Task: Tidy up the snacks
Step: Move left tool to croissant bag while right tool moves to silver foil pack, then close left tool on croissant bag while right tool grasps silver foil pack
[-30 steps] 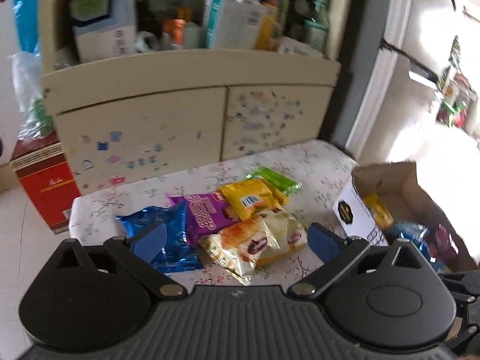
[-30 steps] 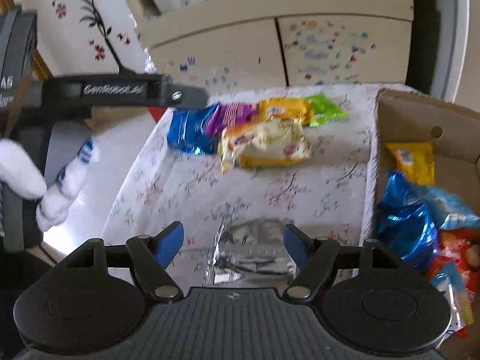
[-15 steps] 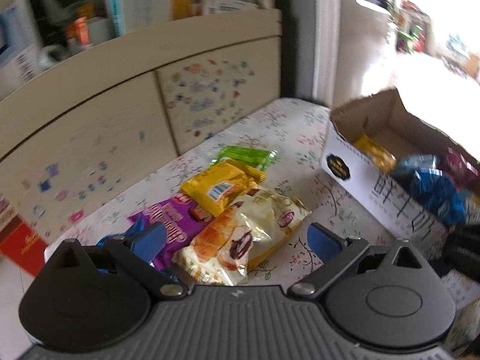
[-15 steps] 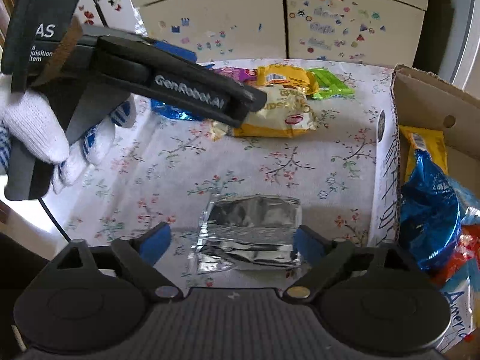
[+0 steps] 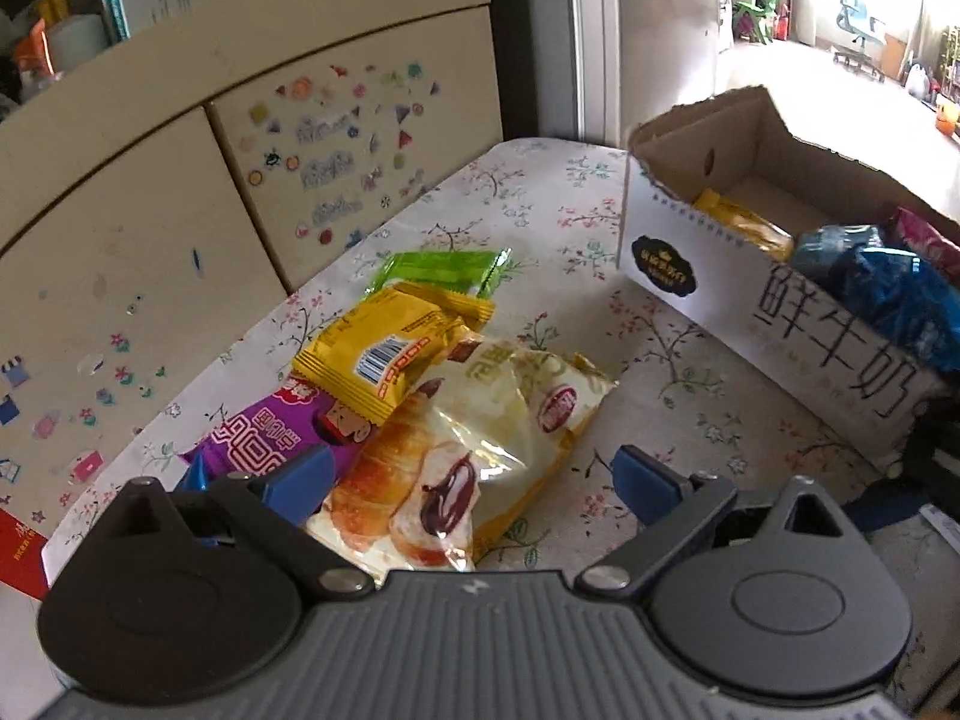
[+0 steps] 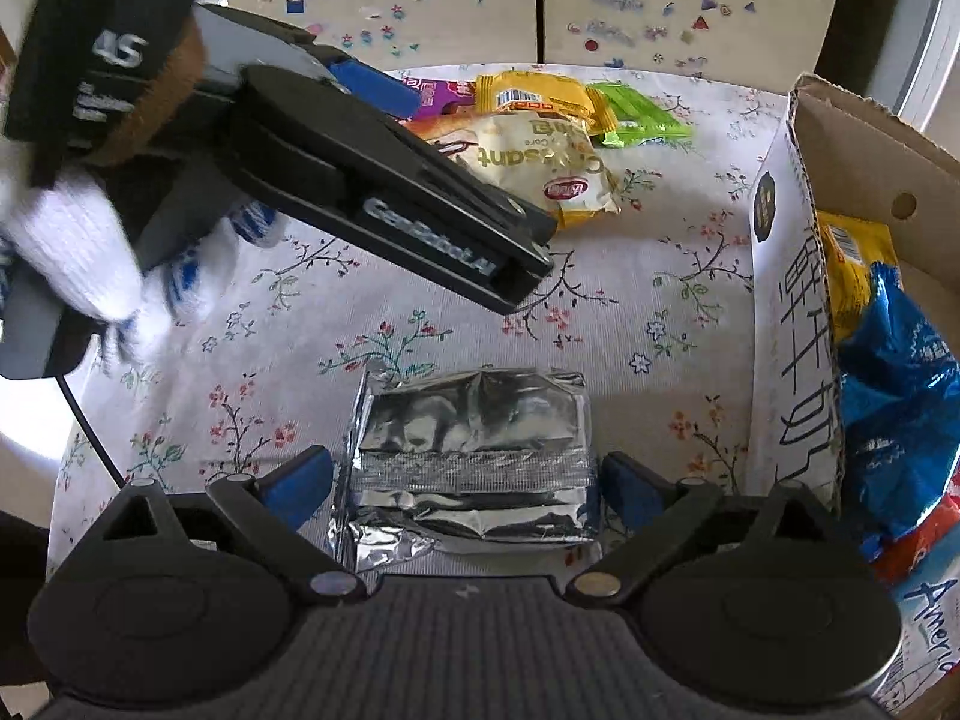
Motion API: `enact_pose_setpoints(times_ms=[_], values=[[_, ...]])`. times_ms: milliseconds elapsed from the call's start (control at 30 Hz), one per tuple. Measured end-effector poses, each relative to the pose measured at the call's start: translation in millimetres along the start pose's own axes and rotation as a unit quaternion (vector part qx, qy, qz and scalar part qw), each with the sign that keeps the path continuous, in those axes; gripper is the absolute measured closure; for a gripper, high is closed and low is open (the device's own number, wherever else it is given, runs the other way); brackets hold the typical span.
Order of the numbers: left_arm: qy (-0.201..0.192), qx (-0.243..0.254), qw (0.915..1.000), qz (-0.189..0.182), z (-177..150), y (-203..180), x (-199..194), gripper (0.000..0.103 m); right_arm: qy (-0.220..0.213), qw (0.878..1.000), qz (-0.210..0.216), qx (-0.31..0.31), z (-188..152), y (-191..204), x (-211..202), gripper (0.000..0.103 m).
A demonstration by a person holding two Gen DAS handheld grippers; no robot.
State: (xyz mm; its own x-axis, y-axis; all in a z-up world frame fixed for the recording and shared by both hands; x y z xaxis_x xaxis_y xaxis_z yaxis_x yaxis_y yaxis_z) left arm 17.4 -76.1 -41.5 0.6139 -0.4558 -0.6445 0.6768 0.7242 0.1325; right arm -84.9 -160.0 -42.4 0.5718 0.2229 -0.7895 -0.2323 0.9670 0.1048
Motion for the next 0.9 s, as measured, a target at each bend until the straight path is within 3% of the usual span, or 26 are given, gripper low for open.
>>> enact_pose_setpoints(times_ms=[167,267,500,633,900], values=[[0.004,0.006,0.9999,0.010,0.2,-4.2,12.5,0.006,-0.003,1.000,-0.007,-0.011,-0.4,2.5,0.0,0.009],[0.020,0.005,0.9996,0.022,-1.6,-5.2,20.8,0.017,-0.004,1.000,-0.004,-0.013,0.3,1.0,-0.6,0.013],[0.024,-0.012,0.9996,0.009,-2.3,-5.4,19.6,0.047,-0.004,1.000,0.010,-0.006,-0.2,-3.4,-6.2,0.020],[0.026,-0.002,0.9996,0.012,-2.5,-11.4,14.6,0.050,-0.002,1.000,0.014,-0.002,-0.3,-6.1,-9.1,0.021],[0.023,-0.036,0.9990,0.015,-1.6,-8.8,-2.2,0.051,-0.003,1.000,0.019,0.007,3.7,-12.4,-8.9,0.021]])
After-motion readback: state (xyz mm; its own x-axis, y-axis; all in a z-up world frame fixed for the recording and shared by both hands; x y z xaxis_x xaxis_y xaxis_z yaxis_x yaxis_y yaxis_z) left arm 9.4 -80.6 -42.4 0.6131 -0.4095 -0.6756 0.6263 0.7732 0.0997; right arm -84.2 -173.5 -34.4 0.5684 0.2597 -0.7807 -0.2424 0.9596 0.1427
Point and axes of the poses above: each gripper's, at about its wrist camera, not at the fingertips, and x roughly the way its jaws point, y to its left, z to its top, the point moved 1 cm from there along x, roughly the way its jaws point, and after that the axes turned 9 degrees about -y, right-handed, at the moved point
